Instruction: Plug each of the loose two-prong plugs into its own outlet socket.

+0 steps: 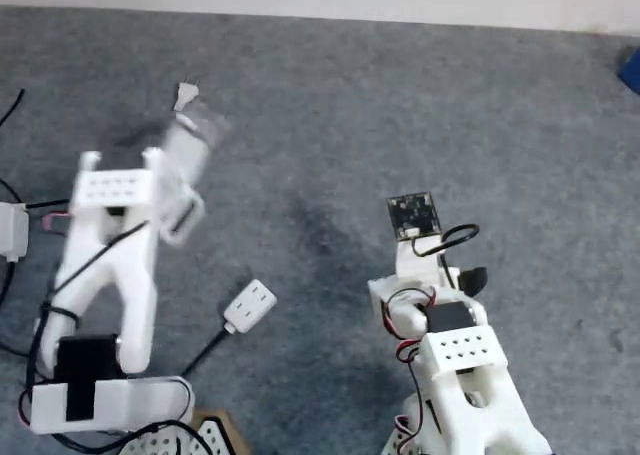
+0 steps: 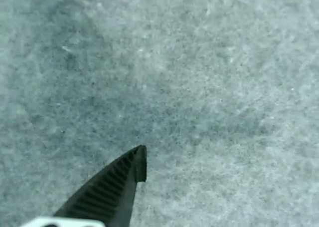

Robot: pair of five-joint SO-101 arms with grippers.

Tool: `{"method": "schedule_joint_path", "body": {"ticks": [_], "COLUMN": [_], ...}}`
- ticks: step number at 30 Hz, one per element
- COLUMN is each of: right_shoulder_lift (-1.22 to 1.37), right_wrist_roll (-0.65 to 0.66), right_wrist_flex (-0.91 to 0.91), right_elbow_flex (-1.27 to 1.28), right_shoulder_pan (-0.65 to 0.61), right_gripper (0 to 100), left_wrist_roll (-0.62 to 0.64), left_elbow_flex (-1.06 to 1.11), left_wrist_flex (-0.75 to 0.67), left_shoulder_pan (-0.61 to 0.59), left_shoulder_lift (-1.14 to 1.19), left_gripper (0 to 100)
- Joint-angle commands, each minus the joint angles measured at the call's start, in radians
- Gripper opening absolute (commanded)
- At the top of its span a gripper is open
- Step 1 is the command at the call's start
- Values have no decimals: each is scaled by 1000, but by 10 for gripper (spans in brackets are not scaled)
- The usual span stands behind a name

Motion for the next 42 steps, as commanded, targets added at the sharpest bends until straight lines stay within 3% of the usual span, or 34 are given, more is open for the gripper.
{"method": "schedule_joint_path", "body": {"ticks": [1,4,8,18,30,42], "right_shoulder_lift": [-13,-13,-13,-13,-13,-13], "right_wrist_roll": [-2,-2,-2,-2,-2,0], "right_wrist_flex": [-13,-13,-13,-13,-15,-15], "right_elbow_flex": [-12,-7,-7,-5,-5,-5], "right_shoulder_pan": [4,-25,-45,-48,-48,-48], "right_gripper": [546,546,546,546,546,546], "left_wrist_roll": [163,192,244,325,325,327], "left_elbow_flex": [-131,-163,-305,-995,-1762,-2075], "left_wrist_flex": [-249,-382,-453,-488,-241,-58], "left_shoulder_pan": [-119,-136,-128,-113,-87,-68], "left_shoulder_lift": [61,174,349,852,1382,1531], "left_gripper": [193,193,193,194,194,194]}}
